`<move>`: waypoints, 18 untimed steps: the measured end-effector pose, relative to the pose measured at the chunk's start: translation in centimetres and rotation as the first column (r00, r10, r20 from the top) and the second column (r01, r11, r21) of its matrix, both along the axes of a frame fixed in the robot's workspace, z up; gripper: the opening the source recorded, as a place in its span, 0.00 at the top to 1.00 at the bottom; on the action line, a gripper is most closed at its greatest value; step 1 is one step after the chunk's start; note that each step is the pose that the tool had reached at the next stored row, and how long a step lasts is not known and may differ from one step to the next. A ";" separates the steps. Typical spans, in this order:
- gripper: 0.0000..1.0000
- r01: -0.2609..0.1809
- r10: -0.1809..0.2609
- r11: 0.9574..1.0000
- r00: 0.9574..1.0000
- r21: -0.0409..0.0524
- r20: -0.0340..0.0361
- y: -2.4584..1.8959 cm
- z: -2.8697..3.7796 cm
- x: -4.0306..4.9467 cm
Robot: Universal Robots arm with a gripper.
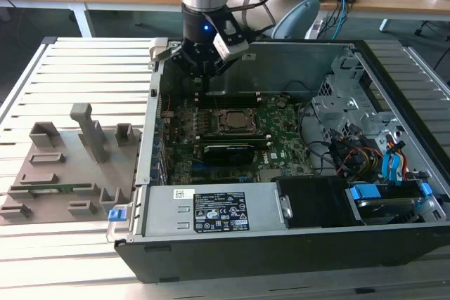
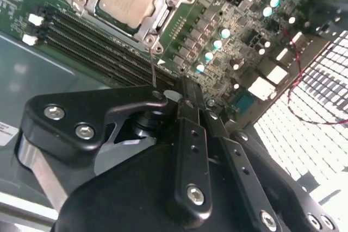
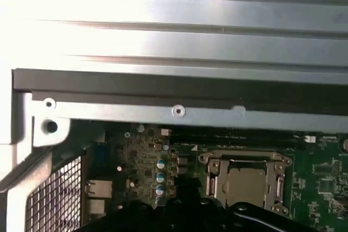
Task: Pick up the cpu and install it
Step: 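Install the first cpu locking lever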
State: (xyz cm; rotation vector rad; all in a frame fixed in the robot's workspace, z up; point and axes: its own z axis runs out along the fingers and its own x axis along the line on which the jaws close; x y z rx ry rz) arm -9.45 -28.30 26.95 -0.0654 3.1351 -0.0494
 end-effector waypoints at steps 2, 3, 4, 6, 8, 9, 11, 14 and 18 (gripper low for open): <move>0.89 -0.022 0.022 1.000 1.000 0.001 0.000 0.46 -0.97 0.10; 0.89 -0.022 0.022 1.000 1.000 0.001 0.000 0.46 -0.98 0.55; 0.89 -0.022 0.022 1.000 1.000 0.001 0.000 0.46 -0.98 0.77; 0.89 -0.022 0.022 1.000 1.000 0.001 0.000 0.46 -0.98 1.05; 0.89 -0.022 0.022 1.000 1.000 0.001 0.000 0.46 -0.98 1.27; 0.89 -0.022 0.022 1.000 1.000 0.001 0.000 0.46 -0.98 1.40; 0.89 -0.022 0.022 1.000 1.000 0.001 0.000 0.46 -0.98 1.63; 0.89 -0.022 0.022 1.000 1.000 0.001 0.000 0.46 -0.98 2.05; 0.89 -0.022 0.022 1.000 1.000 0.001 -0.001 0.46 -0.98 2.80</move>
